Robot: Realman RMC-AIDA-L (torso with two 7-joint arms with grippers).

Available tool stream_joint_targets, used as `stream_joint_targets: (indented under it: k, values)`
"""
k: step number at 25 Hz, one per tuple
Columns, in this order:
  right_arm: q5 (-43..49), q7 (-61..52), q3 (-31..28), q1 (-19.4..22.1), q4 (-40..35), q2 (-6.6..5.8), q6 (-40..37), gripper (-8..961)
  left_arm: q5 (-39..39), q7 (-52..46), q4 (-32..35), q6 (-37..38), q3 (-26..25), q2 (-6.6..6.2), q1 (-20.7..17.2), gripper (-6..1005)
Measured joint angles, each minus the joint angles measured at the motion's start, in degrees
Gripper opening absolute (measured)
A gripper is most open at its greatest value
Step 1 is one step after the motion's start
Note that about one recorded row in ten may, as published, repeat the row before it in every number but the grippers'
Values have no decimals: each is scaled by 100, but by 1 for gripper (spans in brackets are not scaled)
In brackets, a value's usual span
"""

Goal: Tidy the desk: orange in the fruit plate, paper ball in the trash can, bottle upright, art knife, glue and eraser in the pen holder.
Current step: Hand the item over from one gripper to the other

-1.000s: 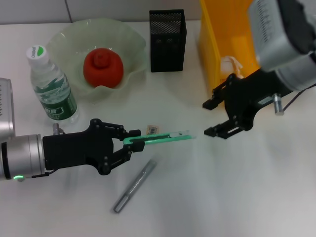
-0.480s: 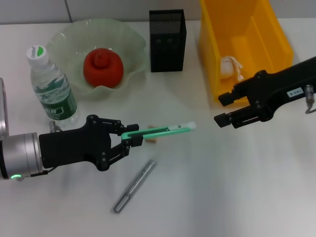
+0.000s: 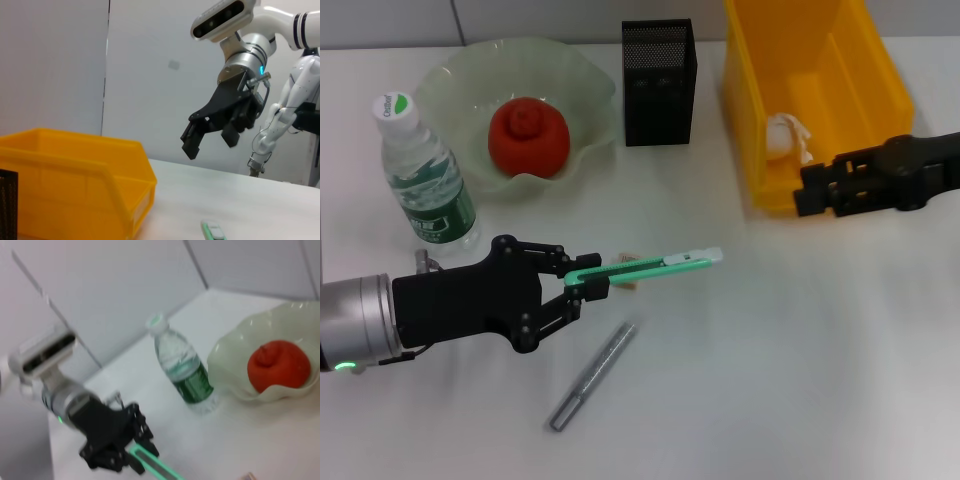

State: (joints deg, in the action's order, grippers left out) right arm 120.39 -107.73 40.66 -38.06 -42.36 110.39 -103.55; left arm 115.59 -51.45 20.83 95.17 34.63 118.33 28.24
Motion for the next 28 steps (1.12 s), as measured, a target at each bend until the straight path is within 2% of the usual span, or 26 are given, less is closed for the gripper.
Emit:
stream_joint_targets:
  k: [2, 5, 11, 28]
  values:
    - [-171, -15, -44, 8, 393, -161, -57, 613, -1, 4, 0, 16, 0, -2, -12, 205]
    - [-255, -56, -38, -22, 778, -242, -131, 613, -2, 18, 0, 18, 0, -3, -14, 205]
    - [-236, -660, -22, -143, 1041, -188, -36, 612, -9, 98, 0, 19, 0, -1, -27, 205]
    - [-234, -1670, -44, -270, 2125, -170, 601, 610, -154, 183, -29, 142, 0, 15, -33, 206]
